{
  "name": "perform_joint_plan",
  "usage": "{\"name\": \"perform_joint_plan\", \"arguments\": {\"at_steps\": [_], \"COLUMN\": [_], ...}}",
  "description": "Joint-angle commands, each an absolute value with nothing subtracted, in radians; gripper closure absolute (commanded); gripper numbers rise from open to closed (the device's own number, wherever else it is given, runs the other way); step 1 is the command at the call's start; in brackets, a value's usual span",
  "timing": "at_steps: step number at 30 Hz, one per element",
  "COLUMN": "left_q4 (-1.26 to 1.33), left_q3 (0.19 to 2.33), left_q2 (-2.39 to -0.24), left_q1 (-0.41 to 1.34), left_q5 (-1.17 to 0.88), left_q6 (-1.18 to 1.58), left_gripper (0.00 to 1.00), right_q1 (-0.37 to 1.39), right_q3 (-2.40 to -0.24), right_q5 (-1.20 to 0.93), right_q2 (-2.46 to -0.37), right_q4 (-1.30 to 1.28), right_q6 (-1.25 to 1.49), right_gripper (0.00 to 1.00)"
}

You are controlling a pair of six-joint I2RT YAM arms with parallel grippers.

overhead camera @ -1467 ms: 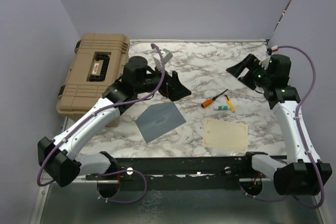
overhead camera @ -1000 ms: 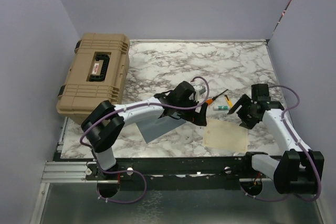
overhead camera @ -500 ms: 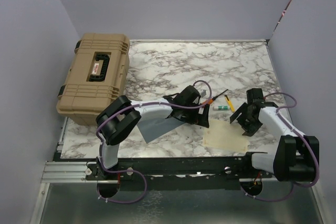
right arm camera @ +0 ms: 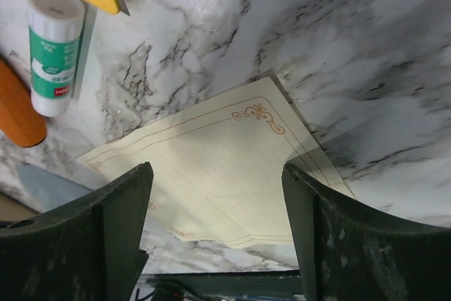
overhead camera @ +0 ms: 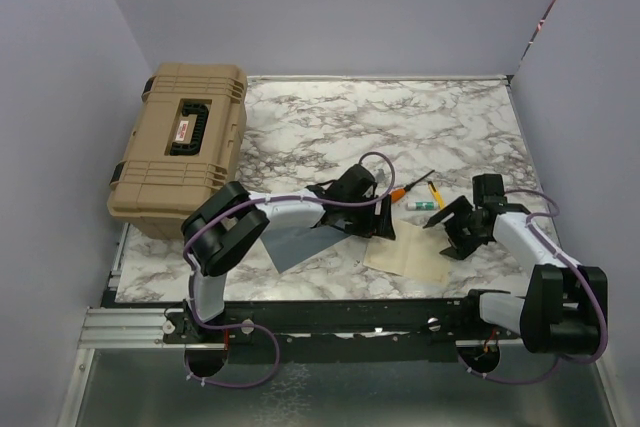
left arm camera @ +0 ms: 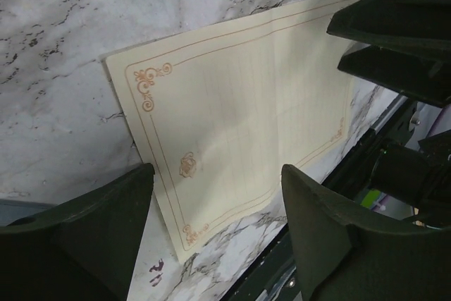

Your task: Place the letter into the envelope and seal it

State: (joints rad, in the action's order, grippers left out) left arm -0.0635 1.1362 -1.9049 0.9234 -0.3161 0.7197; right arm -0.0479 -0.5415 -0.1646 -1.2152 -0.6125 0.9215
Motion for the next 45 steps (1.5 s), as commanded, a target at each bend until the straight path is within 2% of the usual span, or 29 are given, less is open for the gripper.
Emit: {"name": "perform_joint_plan", "arguments": {"at_steps": [1, 10, 19, 27, 35, 38, 45], "left_q4": [-0.193, -0.192, -0.225, -0.262, -0.252, -0.209, 0.126], "left_q3": [1.054, 0.986, 0.922, 0.821, 0.86, 0.813, 0.712], "left_q2": [-1.961, -1.899, -1.78, -1.696, -1.813, -1.831, -1.861], "left_q1": [0.893, 0.834, 0.82, 0.845, 0.899, 0.9, 0.899], "left_q5": [-0.277, -0.291, -0.267, -0.275, -0.338, -0.35, -0.412], "left_q6": [0.773, 0.796, 0.806, 0.863, 0.925, 1.011, 1.168], "left_gripper": [0.24, 0.23, 0.04, 0.02, 0.04, 0.03, 0.04], "right_q1": [-0.04, -0.04, -0.04, -0.04, -0.04, -0.039, -0.04], "right_q3": [-0.417, -0.409, -0.401, -0.415, -0.426, -0.414, -0.411], "right_q5": [-0.272, -0.287, -0.255, -0.248, -0.319, -0.359, -0.451], "right_q2": [-1.277, -1.306, -1.286, -1.283, -1.271, -1.268, -1.297], "right_q4": [-0.527, -0.516, -0.523, -0.539, -0.57, -0.565, -0.546], "right_q6": [0.995, 1.005, 1.021, 1.026, 1.02, 1.024, 0.992], "right_gripper": [0.21, 0.22, 0.22, 0.22, 0.22, 0.22, 0.22]}}
